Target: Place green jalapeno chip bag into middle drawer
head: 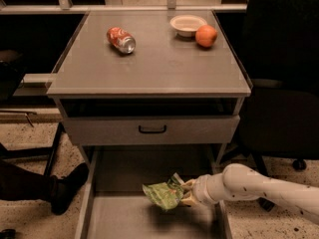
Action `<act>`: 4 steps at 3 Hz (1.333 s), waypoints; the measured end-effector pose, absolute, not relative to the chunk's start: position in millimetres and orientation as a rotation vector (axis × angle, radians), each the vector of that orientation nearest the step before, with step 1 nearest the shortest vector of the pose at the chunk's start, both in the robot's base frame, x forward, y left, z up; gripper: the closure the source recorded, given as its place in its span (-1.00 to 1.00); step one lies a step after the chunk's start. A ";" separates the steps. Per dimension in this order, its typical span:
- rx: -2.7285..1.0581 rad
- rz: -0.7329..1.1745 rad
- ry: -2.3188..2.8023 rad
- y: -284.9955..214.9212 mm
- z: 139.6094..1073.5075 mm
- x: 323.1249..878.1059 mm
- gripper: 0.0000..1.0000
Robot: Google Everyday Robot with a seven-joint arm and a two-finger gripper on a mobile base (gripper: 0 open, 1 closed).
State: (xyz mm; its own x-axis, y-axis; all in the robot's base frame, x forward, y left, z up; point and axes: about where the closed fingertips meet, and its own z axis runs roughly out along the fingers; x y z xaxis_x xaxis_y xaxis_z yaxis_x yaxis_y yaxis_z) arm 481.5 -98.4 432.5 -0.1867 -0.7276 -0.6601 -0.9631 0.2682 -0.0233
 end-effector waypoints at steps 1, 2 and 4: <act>-1.493 0.496 1.995 -97.3 409.8 480.9 1.00; -1.528 0.434 2.004 -90.3 395.9 479.5 1.00; -1.561 0.412 2.019 -82.0 381.4 479.5 1.00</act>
Offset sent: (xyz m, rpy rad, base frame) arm -0.0017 0.0191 -0.0510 -0.1366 -0.0738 -0.0127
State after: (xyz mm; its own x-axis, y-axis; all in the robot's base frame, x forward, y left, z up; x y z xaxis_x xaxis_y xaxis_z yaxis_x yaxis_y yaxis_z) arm 479.5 -82.0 381.4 -0.1749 -0.7878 -0.5906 -0.9563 0.2787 -0.0885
